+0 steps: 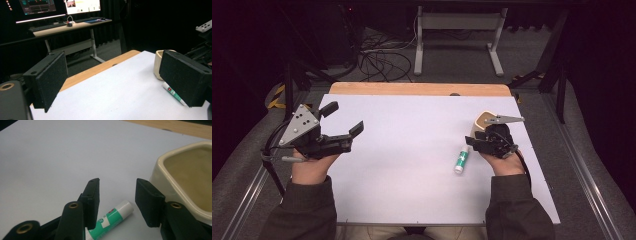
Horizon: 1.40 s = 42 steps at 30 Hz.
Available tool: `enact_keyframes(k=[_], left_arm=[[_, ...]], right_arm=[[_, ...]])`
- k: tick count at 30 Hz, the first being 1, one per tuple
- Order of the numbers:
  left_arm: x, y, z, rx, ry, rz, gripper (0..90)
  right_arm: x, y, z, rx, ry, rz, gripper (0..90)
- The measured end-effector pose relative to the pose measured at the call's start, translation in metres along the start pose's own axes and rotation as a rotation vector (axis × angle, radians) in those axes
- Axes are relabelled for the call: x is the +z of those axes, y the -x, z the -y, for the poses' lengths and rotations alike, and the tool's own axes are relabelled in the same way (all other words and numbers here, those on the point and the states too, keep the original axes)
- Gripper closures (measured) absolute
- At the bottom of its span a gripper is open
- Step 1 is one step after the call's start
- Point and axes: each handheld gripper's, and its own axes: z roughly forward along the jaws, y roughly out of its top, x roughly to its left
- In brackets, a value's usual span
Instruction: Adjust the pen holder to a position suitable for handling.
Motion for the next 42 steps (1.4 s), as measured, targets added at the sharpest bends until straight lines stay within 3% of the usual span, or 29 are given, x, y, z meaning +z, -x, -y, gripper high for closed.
enact_keyframes(k=[12,20,24,31,36,42], left_arm=[[0.001,0.001,0.000,0.005,-0.006,0.004,9.1],[0.000,0.001,0.000,0.005,-0.008,0.003,9.1],[-0.001,0.000,0.000,-0.010,-0.011,0.007,9.1],[-0.004,-0.001,-0.002,0.006,-0.016,0.019,9.1],[-0.008,-0.004,-0.004,-0.018,-0.007,0.044,9.1],[-0.008,-0.002,-0.008,-0.009,-0.009,0.062,9.3]], right_arm=[[0.022,0.007,0.008,0.063,-0.103,0.017,58.8],[0.026,0.010,0.011,0.120,-0.118,0.015,59.5],[0.026,0.010,0.013,0.175,-0.116,0.017,61.5],[0.032,0.013,0.011,0.254,-0.184,0.055,61.8],[0.035,0.013,0.011,0.281,-0.203,0.083,61.8],[0.041,0.008,0.010,0.320,-0.233,0.110,60.8]])
